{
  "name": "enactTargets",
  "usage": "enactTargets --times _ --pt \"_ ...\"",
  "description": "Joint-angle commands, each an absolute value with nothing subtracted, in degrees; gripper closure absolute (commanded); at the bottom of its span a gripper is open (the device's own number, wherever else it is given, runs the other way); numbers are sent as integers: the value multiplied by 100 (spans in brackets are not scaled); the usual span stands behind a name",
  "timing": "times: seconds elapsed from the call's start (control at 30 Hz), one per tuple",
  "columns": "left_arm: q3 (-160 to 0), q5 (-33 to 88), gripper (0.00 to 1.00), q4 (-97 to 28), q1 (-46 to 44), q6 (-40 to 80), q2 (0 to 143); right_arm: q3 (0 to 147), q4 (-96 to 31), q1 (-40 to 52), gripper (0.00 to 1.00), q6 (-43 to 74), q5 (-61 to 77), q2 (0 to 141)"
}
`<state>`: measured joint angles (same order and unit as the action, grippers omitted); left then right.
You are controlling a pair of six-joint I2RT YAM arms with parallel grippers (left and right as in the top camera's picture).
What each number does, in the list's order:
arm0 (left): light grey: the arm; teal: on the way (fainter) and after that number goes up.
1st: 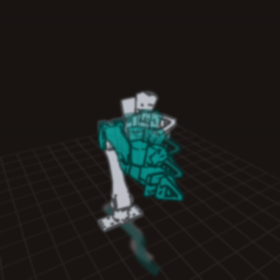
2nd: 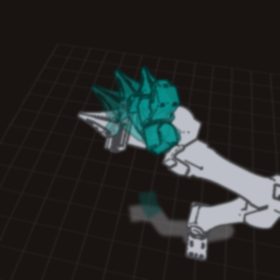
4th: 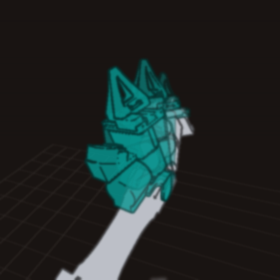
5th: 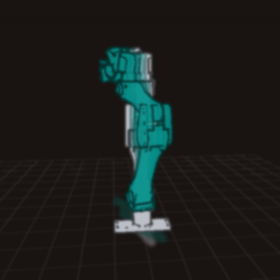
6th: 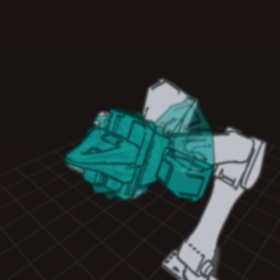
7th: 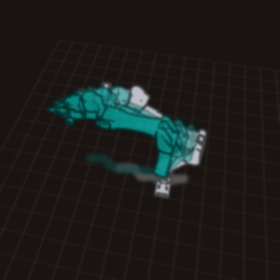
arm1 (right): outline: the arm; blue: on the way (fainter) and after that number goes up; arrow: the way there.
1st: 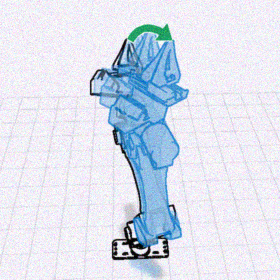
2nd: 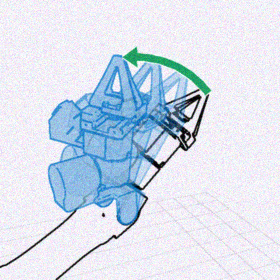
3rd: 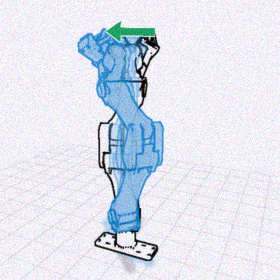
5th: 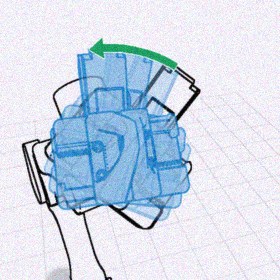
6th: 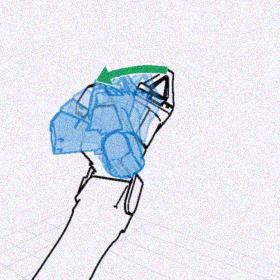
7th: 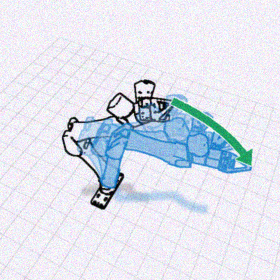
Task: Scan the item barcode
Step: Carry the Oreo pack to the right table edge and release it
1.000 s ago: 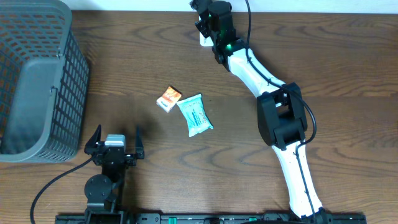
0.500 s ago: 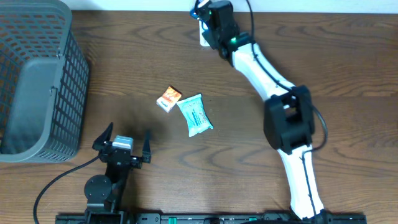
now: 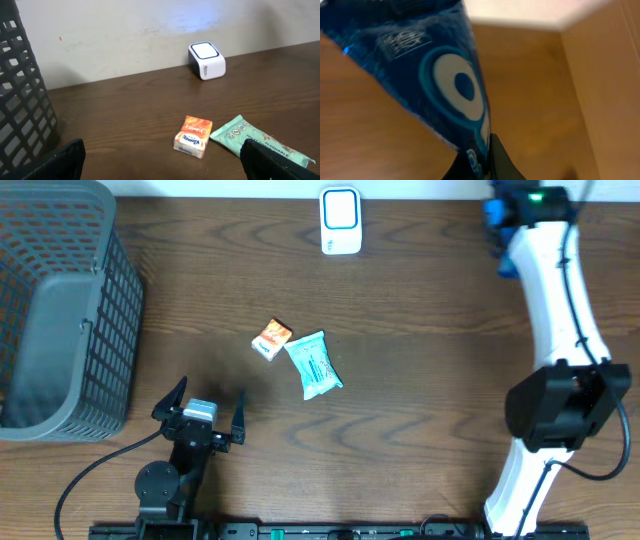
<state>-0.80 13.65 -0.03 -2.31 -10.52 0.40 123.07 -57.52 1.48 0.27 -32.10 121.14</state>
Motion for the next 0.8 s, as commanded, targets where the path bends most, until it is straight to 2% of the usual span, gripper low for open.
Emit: enactTargets --times 0.0,0.13,0.6,0.63,0.67,0.7,0.77 --pt "-23 1492 2 -261 -233 -1026 23 12287 -5977 -445 99 1321 -3677 12267" --pt "-23 1494 2 -261 -233 -1026 23 12287 -6241 -1197 99 1984 -3616 12398" --pt "-23 1496 2 -259 -233 -1026 23 12285 -6257 -2663 99 1990 -3321 13419" --pt "-23 1496 2 -259 -233 -1026 23 12285 -6248 -2729 95 1990 -3210 13498" --pt "-23 1496 2 -259 -233 -1026 23 12285 -6259 -2790 85 1990 -3037 13555" --pt "-23 1496 2 -259 -233 -1026 23 12285 -6261 -2845 52 1990 -2777 13590" --pt "-23 1496 2 -259 -233 -1026 23 12285 -6226 -2928 1 1964 -2211 13600"
